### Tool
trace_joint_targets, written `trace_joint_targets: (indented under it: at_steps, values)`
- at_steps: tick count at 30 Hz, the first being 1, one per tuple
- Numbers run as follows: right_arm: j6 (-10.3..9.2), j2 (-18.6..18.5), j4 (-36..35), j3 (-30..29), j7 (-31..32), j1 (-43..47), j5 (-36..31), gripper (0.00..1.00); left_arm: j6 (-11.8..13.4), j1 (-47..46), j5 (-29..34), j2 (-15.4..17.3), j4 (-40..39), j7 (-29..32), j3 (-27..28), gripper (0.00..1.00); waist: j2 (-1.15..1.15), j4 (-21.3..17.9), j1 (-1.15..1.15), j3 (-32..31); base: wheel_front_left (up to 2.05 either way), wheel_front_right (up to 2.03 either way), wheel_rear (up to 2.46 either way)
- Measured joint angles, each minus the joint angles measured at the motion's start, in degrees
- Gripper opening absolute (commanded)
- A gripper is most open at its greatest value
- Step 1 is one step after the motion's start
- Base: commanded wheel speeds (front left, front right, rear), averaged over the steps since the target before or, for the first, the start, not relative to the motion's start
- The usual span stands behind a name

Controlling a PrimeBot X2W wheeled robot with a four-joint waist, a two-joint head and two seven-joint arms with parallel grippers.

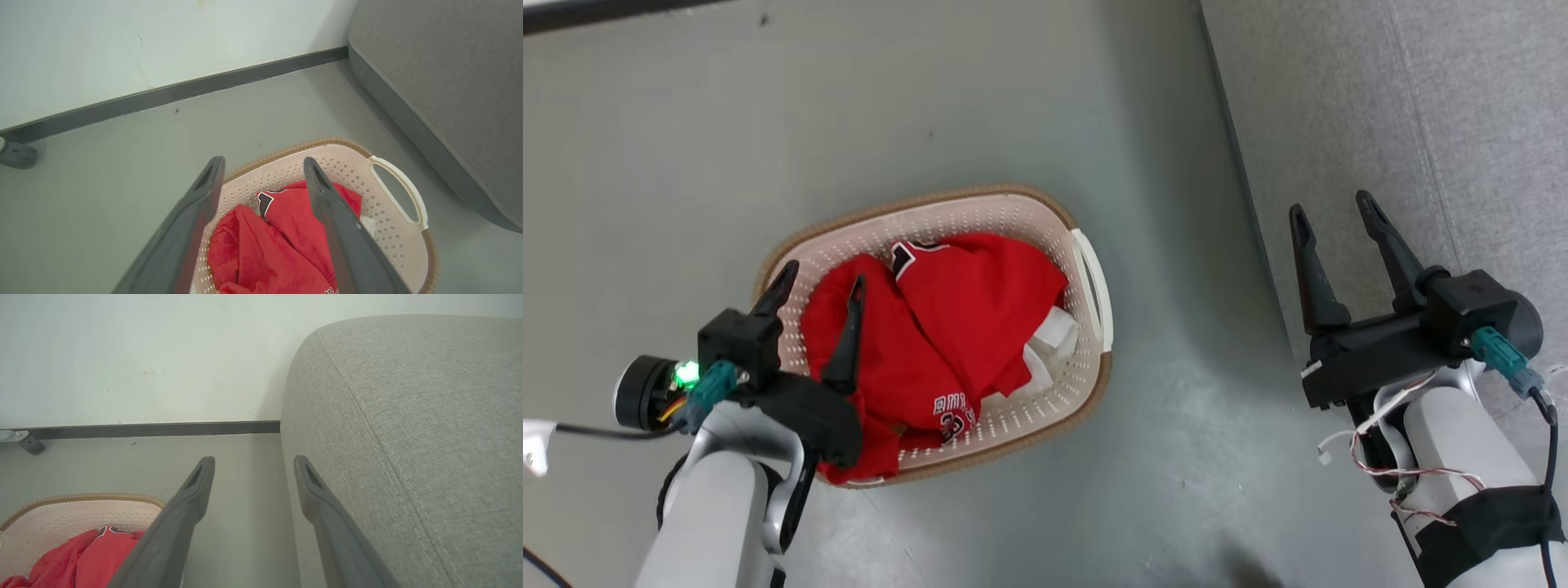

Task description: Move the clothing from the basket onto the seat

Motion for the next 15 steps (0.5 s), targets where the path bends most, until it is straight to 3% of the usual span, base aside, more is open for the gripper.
trace_joint_targets:
  at_steps: [15]
  values:
    - [0.68,-0.33,1.12,0.44,0.00,-2.71,-1.63,1.00,0.91,-5.04,0.16,-2.83,8.44,11.50,-2.42,1.00,0.00,-1.58,-0.01,4.82,0.00,0.00,0.00]
